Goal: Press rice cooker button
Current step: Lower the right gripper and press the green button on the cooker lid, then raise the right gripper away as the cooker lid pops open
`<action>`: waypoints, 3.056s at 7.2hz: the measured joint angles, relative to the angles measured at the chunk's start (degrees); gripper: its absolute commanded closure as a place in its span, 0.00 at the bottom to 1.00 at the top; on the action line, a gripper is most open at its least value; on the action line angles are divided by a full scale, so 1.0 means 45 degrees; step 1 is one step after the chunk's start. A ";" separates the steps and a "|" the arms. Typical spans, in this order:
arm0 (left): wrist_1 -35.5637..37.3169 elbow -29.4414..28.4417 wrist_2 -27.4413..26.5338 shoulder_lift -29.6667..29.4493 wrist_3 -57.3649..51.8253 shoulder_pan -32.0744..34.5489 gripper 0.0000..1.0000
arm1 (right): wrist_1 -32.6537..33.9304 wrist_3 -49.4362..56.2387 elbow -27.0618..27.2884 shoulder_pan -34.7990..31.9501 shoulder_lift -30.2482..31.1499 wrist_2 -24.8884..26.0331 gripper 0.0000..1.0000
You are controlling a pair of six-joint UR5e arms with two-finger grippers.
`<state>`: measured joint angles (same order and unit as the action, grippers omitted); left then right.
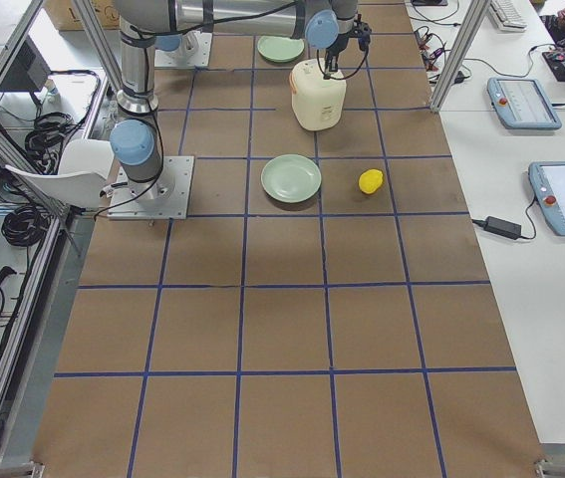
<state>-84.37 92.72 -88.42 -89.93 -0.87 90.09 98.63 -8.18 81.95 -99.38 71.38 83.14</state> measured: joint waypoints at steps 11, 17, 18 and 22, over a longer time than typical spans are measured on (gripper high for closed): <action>0.0000 0.0000 0.0000 -0.0002 -0.0002 0.0000 0.00 | 0.0451 0.0003 -0.0206 -0.0415 -0.0497 0.0033 0.51; 0.0000 0.0000 0.0000 0.0004 -0.0002 0.0001 0.00 | -0.4522 -0.0394 -0.3373 -0.0304 0.1391 0.1053 0.01; 0.0000 0.0000 0.0000 0.0003 -0.0002 0.0000 0.00 | -0.4811 -0.0328 -0.3190 -0.0234 0.1786 0.1298 0.01; 0.0000 0.0000 0.0000 0.0003 -0.0002 0.0000 0.00 | -0.5180 0.0587 -0.1540 0.0323 0.2918 0.2088 0.00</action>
<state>-84.37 92.73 -88.42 -89.91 -0.88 90.09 75.32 -5.54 75.02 -97.93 84.51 92.53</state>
